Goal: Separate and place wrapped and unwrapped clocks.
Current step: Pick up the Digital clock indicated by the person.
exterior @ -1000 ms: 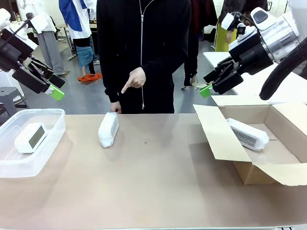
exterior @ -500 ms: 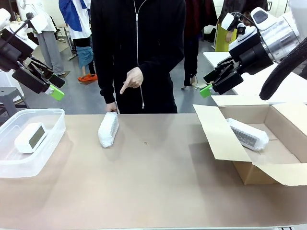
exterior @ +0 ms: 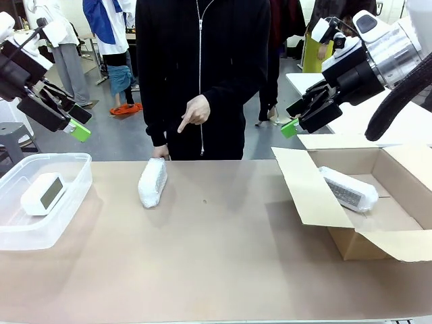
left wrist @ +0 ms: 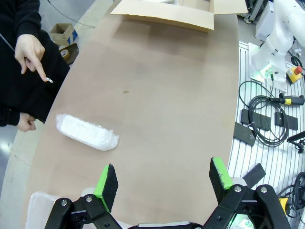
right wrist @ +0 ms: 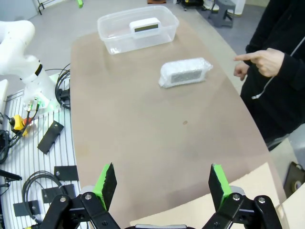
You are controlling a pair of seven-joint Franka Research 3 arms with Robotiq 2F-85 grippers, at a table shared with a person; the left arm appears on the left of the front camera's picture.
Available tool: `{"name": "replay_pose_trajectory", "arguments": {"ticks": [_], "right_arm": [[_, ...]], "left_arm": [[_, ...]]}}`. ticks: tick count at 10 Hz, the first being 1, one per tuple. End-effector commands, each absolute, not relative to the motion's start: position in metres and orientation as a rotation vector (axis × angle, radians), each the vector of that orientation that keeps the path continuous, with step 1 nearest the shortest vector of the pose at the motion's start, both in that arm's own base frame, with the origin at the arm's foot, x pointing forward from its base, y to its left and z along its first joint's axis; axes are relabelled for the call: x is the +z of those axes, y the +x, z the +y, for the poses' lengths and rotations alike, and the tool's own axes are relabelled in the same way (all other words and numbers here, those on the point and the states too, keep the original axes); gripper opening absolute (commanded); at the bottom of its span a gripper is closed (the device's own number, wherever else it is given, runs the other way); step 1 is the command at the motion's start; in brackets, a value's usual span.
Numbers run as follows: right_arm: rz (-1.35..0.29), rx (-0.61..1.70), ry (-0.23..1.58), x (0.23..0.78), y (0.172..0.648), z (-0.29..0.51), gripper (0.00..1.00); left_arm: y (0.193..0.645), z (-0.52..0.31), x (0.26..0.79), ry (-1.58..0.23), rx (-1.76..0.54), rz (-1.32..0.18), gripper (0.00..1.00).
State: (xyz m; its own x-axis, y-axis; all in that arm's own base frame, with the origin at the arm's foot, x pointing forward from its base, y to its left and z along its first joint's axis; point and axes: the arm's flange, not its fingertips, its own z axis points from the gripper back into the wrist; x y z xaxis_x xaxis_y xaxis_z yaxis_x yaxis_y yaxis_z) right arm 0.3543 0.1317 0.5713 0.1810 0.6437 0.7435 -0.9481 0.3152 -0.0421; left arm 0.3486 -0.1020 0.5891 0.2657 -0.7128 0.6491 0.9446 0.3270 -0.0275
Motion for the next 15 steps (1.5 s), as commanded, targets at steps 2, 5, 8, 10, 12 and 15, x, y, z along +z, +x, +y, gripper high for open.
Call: {"name": "replay_pose_trajectory", "arguments": {"ticks": [2, 5, 8, 10, 12, 15], "right_arm": [[-0.753, 1.18, 0.509, 0.572, 0.353, 0.133, 1.0], [-0.753, 1.18, 0.509, 0.572, 0.353, 0.133, 1.0], [-0.753, 1.18, 0.509, 0.572, 0.353, 0.133, 1.0], [-0.583, 1.098, 0.514, 0.581, 0.384, 0.177, 1.0], [-0.343, 0.923, 0.502, 0.585, 0.427, 0.265, 1.0], [-0.26, 0.512, 0.415, 0.555, 0.462, 0.369, 1.0]], "left_arm": [[0.349, -0.103, 0.592, -0.472, -1.166, -0.594, 1.0], [0.349, -0.103, 0.592, -0.472, -1.166, -0.594, 1.0], [0.349, -0.103, 0.592, -0.472, -1.166, -0.594, 1.0], [0.349, -0.103, 0.592, -0.472, -1.166, -0.594, 1.0], [0.349, -0.103, 0.592, -0.472, -1.166, -0.594, 1.0], [0.349, -0.103, 0.592, -0.472, -1.166, -0.594, 1.0]]}}
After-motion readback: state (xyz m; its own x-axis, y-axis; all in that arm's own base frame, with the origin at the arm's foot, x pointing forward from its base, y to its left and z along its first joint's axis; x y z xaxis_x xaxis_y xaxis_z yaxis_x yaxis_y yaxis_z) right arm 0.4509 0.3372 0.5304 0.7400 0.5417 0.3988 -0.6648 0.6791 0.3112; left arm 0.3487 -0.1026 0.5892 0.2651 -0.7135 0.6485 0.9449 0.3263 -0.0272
